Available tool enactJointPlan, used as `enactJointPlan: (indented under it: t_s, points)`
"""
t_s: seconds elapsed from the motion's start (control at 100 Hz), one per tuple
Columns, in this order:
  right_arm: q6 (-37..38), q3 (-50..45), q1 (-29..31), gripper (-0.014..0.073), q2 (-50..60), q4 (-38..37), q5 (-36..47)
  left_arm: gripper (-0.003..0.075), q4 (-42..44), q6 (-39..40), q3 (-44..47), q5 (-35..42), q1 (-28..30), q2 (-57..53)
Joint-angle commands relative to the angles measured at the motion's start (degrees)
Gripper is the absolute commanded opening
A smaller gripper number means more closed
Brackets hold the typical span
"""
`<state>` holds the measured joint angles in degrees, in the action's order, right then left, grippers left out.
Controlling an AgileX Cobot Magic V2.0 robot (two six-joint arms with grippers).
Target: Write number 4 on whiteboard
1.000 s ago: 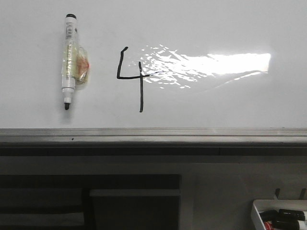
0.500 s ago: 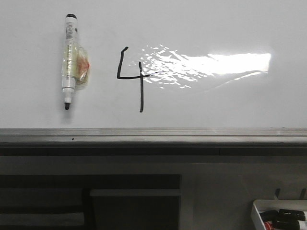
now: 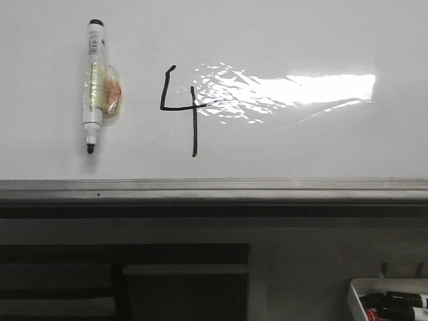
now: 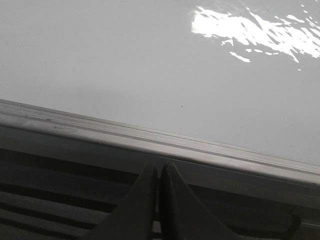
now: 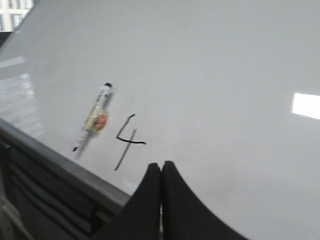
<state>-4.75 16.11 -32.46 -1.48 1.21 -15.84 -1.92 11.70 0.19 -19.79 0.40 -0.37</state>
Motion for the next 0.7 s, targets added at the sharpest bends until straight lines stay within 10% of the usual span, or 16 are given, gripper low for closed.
enactJointPlan:
  t_s: [0.0, 0.32, 0.69]
  points:
    - [1.78, 1.20, 7.64, -0.0062, -0.77, -0.73, 4.91, -0.0020, -0.24, 0.65, 0.89, 2.31, 0.10, -1.58]
    - [1.78, -4.31, 36.04, -0.0062, -0.73, -0.73, 4.91, -0.0020, -0.24, 0.65, 0.89, 2.31, 0.10, -1.58]
    - [1.78, -17.85, 37.91, -0.0062, 3.19, -0.73, -3.04, -0.0020, -0.24, 0.65, 0.89, 2.42, 0.10, -1.58]
